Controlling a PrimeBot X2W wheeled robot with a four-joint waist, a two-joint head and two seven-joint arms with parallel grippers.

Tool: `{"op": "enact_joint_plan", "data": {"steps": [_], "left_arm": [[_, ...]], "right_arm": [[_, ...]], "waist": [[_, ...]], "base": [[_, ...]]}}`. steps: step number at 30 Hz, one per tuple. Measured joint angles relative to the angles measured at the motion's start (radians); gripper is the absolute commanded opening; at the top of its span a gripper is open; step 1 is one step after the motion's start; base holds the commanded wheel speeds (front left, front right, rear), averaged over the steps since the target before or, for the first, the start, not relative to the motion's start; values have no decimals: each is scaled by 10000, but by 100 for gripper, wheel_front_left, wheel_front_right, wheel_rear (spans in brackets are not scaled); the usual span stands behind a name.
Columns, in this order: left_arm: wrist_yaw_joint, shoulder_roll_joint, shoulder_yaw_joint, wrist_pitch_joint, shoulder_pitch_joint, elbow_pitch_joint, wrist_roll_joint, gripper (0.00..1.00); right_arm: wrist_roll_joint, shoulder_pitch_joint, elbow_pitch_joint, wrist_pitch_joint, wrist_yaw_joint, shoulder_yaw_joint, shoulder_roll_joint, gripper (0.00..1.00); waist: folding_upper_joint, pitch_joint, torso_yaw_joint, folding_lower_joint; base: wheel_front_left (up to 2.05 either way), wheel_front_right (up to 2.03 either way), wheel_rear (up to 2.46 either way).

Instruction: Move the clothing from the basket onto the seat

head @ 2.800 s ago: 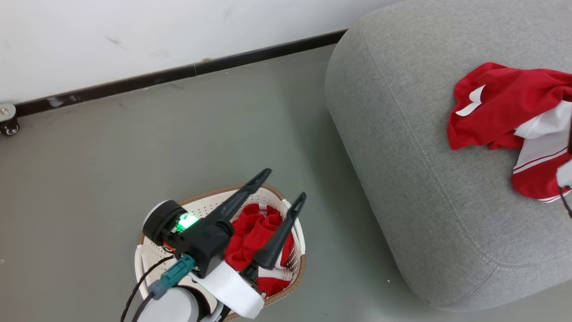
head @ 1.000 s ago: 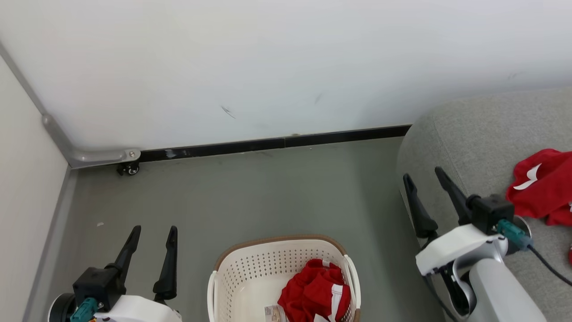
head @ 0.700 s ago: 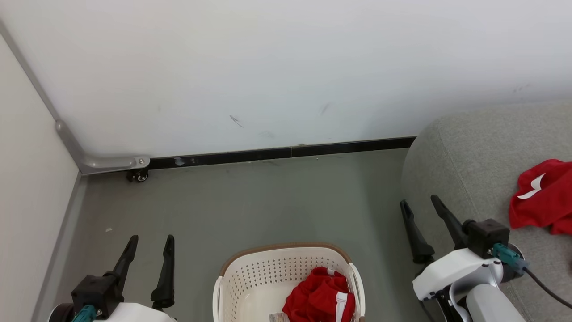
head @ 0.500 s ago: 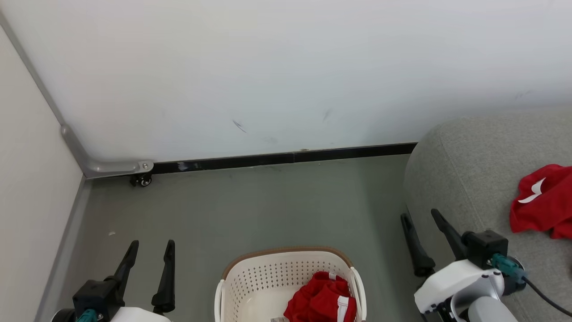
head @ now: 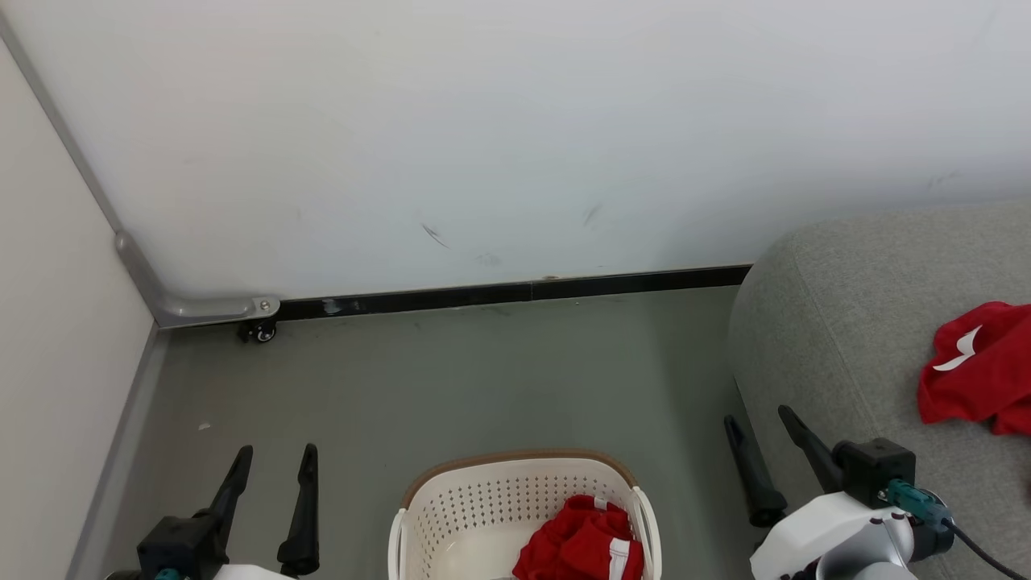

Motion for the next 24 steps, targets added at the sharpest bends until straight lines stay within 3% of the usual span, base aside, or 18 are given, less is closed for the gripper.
{"op": "enact_joint_plan", "data": {"steps": [24], "left_arm": [[251,-142,497,-4,377,-374,228,100]], "right_arm": [[132,966,-1446,512,0,35,48,100]], "waist": [[0,135,81,0]], "base": [[0,0,0]]}}
